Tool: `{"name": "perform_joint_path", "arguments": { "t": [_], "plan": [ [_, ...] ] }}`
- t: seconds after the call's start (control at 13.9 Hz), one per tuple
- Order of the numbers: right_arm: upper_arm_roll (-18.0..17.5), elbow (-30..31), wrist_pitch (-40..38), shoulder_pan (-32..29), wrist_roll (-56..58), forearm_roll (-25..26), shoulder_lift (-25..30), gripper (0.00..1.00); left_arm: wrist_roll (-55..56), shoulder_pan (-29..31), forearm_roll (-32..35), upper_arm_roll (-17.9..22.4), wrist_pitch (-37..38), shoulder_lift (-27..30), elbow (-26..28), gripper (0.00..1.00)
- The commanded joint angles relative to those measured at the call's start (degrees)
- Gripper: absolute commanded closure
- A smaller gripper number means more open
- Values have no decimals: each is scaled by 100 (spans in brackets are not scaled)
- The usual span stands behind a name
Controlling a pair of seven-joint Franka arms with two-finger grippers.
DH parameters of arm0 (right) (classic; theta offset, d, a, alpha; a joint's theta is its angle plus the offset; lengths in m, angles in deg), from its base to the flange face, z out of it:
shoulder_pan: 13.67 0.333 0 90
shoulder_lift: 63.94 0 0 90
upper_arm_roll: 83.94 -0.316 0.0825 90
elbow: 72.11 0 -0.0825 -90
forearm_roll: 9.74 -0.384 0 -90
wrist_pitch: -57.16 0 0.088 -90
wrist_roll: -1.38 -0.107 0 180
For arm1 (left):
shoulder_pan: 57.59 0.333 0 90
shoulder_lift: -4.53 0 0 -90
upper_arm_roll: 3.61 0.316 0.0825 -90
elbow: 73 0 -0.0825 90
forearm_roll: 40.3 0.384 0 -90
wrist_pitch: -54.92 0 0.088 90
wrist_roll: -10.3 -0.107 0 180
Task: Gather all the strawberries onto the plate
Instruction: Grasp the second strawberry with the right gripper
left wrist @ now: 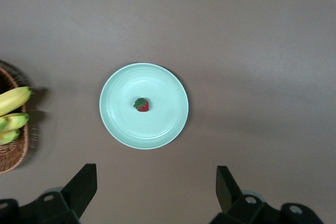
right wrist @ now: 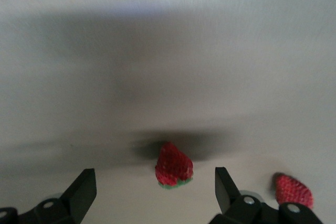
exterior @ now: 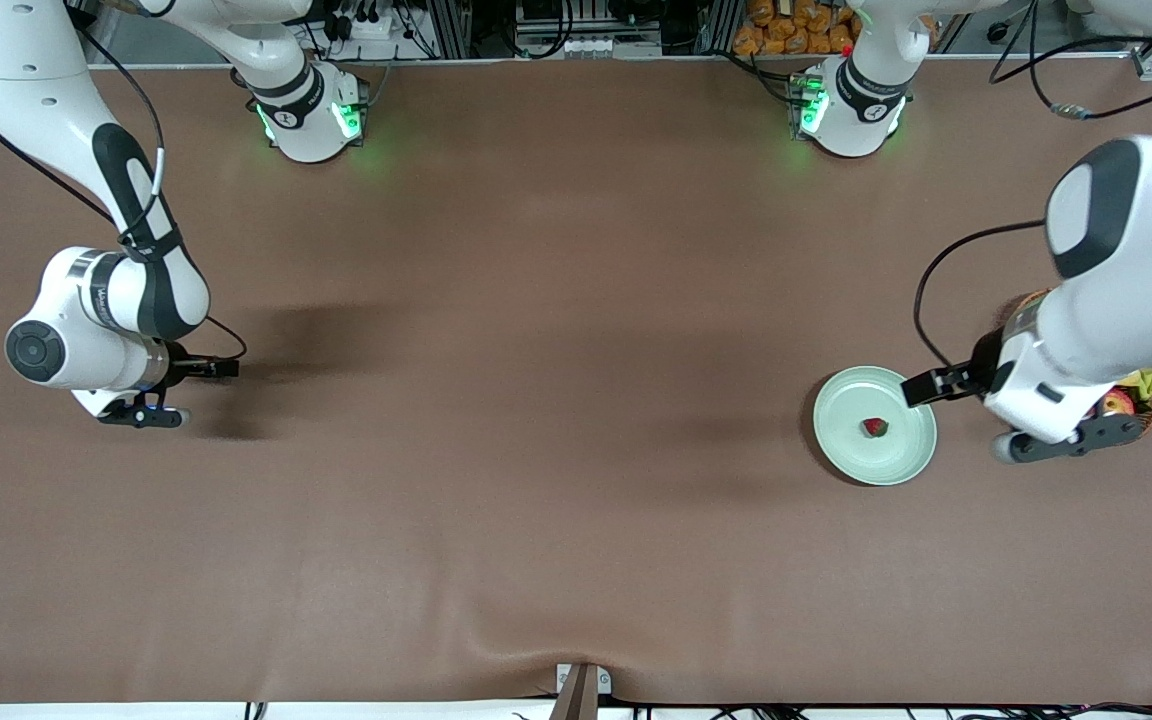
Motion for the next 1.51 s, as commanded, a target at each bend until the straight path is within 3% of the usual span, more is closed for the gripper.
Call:
{"name": "perform_joint_path", "arguments": {
  "t": [0.0,0.86,1.01,1.22,1.44],
  "plan": [
    [-53,345,163,-180,191,11,249,0,-37,33,-104,37,256,410,48,0],
    [-53,328,295,-215,314,20,127,2,-63,130,-86,2,291,516,118,0],
    [-53,327,295,-206,314,20,65,32,-98,165,-86,2,327,543,118,0],
    [-53,327,286,-215,314,20,47,54,-107,236,-77,2,362,551,109,0],
    [-53,301,286,-215,314,20,38,93,-107,244,-77,2,405,569,118,0]
  ]
}}
